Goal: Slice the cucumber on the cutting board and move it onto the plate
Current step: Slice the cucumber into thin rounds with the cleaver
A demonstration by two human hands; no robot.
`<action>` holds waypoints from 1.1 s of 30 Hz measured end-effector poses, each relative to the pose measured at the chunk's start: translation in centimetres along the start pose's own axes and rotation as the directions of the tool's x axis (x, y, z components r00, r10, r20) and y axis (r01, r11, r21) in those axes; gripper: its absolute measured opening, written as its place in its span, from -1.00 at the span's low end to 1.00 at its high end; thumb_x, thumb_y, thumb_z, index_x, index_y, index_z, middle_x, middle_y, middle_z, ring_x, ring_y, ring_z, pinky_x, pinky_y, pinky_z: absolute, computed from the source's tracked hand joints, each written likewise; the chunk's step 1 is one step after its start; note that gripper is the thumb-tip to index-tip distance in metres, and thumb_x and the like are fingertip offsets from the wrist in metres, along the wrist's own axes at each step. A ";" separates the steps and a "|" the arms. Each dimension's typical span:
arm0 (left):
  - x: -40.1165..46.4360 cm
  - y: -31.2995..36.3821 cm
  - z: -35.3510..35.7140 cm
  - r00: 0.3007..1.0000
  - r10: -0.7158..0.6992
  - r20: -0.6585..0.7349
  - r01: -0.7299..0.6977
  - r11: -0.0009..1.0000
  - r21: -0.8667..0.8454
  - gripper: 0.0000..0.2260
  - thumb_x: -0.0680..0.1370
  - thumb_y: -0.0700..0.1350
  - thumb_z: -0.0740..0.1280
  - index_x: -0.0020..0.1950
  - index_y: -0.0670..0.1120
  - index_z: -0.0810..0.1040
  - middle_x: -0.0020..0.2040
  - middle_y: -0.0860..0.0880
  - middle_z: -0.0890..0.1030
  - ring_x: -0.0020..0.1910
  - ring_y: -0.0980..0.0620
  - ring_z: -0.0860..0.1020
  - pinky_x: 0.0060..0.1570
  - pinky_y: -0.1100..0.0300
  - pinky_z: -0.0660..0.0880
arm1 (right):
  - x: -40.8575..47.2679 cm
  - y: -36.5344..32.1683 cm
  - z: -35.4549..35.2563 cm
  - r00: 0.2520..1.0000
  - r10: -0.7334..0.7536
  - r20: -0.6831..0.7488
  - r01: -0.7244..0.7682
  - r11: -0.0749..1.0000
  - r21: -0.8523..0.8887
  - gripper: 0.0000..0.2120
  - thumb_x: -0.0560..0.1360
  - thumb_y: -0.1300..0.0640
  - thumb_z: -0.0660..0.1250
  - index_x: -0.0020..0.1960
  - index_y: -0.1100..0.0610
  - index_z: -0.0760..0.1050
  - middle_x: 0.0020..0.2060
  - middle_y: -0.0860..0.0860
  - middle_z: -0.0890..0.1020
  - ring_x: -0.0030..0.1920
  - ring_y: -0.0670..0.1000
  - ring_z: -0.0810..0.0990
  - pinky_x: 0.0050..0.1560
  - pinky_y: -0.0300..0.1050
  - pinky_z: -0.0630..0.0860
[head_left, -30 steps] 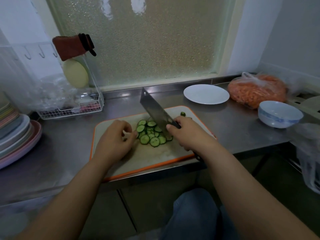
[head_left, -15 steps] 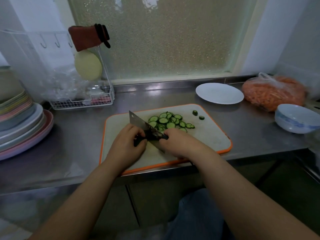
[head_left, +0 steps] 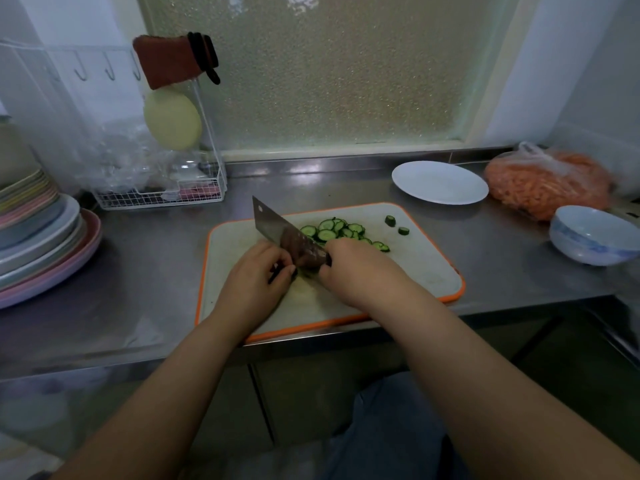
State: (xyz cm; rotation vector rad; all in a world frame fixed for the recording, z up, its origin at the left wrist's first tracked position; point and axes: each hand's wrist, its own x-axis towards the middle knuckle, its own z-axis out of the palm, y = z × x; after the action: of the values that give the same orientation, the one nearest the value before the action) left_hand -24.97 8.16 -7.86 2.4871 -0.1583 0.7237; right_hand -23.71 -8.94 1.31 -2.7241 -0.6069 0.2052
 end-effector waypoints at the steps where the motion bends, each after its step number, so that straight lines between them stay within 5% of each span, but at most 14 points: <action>1: 0.0 0.0 0.0 1.000 0.003 0.003 -0.003 1.000 0.001 -0.88 0.47 -0.17 0.38 -0.18 0.00 0.47 -0.20 0.08 0.42 -0.23 0.12 0.38 -0.23 0.40 0.26 | 0.0 -0.1 -0.1 1.000 0.004 0.001 -0.004 1.000 -0.009 -0.90 0.56 0.15 0.19 0.01 0.13 0.46 -0.18 0.07 0.47 -0.15 0.12 0.46 -0.20 -0.11 0.34; 14: -0.1 -0.2 0.1 1.000 0.013 0.005 -0.013 1.000 0.014 -0.91 0.49 -0.16 0.36 -0.16 -0.01 0.48 -0.18 0.08 0.43 -0.20 0.12 0.38 -0.24 0.29 0.26 | 1.7 -0.9 2.1 0.989 0.091 0.114 -0.085 0.995 -0.049 -0.77 0.55 0.18 0.21 0.18 0.16 0.49 0.11 0.13 0.57 0.10 0.17 0.55 -0.03 -0.05 0.45; 20: -0.5 0.1 -0.4 1.000 0.001 -0.025 -0.001 1.000 0.028 -0.90 0.47 -0.16 0.38 -0.16 0.00 0.49 -0.18 0.09 0.42 -0.24 0.12 0.40 -0.26 0.33 0.33 | 1.9 0.0 0.7 0.978 0.099 0.183 -0.108 0.993 0.039 -0.77 0.57 0.13 0.21 0.16 0.21 0.49 -0.31 0.04 0.43 -0.35 0.02 0.42 -0.40 -0.17 0.38; 24: -0.5 0.0 -0.4 1.000 0.006 -0.004 -0.006 1.000 0.023 -0.94 0.47 -0.16 0.38 -0.15 -0.02 0.52 -0.15 0.05 0.46 -0.20 0.08 0.44 -0.19 0.18 0.43 | 1.3 0.3 0.9 0.990 0.075 0.116 -0.082 0.995 0.054 -0.79 0.55 0.13 0.21 0.10 0.20 0.52 -0.15 0.11 0.55 -0.09 0.13 0.54 -0.17 -0.11 0.42; 33: -0.5 -0.1 -0.2 1.000 0.007 -0.030 -0.007 1.000 0.017 -0.93 0.47 -0.19 0.38 -0.15 -0.04 0.53 -0.15 0.07 0.45 -0.25 0.11 0.41 -0.20 0.22 0.37 | -0.3 -0.2 0.0 0.999 0.011 0.052 -0.011 1.000 -0.011 -0.84 0.57 0.13 0.20 0.08 0.15 0.49 -0.14 0.05 0.48 -0.13 0.09 0.47 -0.17 -0.11 0.37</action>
State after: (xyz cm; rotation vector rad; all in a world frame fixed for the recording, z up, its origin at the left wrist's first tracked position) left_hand -25.48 8.30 -8.08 2.4915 -0.1508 0.7676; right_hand -24.06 -8.84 1.38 -2.7409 -0.6093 0.2766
